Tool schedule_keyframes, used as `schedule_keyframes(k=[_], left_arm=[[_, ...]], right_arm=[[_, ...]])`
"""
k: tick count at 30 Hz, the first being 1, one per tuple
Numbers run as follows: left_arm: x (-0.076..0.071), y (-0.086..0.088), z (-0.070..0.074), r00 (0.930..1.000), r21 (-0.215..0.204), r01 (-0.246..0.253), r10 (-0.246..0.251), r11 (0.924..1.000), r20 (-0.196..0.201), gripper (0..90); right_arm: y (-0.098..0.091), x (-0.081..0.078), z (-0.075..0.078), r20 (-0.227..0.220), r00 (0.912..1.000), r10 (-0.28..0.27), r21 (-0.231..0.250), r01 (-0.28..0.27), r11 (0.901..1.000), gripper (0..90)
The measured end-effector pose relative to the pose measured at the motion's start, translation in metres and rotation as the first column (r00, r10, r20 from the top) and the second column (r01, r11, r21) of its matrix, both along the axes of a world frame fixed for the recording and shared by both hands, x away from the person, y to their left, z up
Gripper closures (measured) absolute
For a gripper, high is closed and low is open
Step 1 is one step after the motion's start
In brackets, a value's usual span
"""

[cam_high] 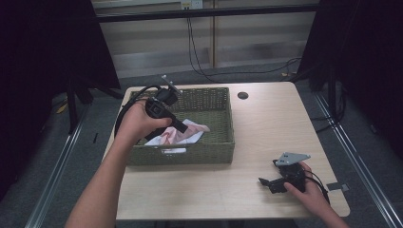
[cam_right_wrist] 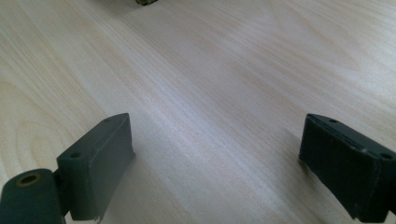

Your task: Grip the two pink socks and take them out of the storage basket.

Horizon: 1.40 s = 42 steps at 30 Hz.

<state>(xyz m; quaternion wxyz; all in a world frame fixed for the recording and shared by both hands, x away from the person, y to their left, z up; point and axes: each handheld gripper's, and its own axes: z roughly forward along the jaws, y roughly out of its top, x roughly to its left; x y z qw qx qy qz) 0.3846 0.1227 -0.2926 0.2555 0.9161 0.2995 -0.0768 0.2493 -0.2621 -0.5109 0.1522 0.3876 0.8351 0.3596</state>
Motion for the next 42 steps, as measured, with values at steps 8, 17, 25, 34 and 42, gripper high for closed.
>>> schedule_keyframes(k=[8,17,25,34,42], left_arm=[[-0.008,-0.003,0.003,0.9993,0.002,0.036,-0.036,0.9994,-0.008,85.2],[-0.019,-0.007,0.002,0.9974,-0.024,0.072,-0.072,0.9971,-0.009,85.2],[-0.031,-0.013,-0.006,0.994,-0.036,0.108,-0.109,0.9935,-0.015,85.0],[-0.041,-0.019,-0.029,0.9909,-0.043,0.131,-0.132,0.9905,-0.023,84.2],[-0.041,-0.022,-0.056,0.9899,-0.044,0.13,-0.132,0.9905,-0.05,83.5]], right_arm=[[0.0,0.0,0.0,-0.003,1.0,-0.002,0.0,0.002,1.0,9.0],[0.0,0.0,0.0,-0.003,1.0,-0.001,0.0,0.001,1.0,9.0],[0.0,0.0,0.0,-0.002,1.0,0.001,-0.002,-0.001,1.0,9.0],[0.0,0.0,0.0,-0.002,1.0,0.001,-0.002,-0.001,1.0,8.9],[0.0,0.0,0.0,-0.002,1.0,0.001,-0.002,-0.001,1.0,9.0]])
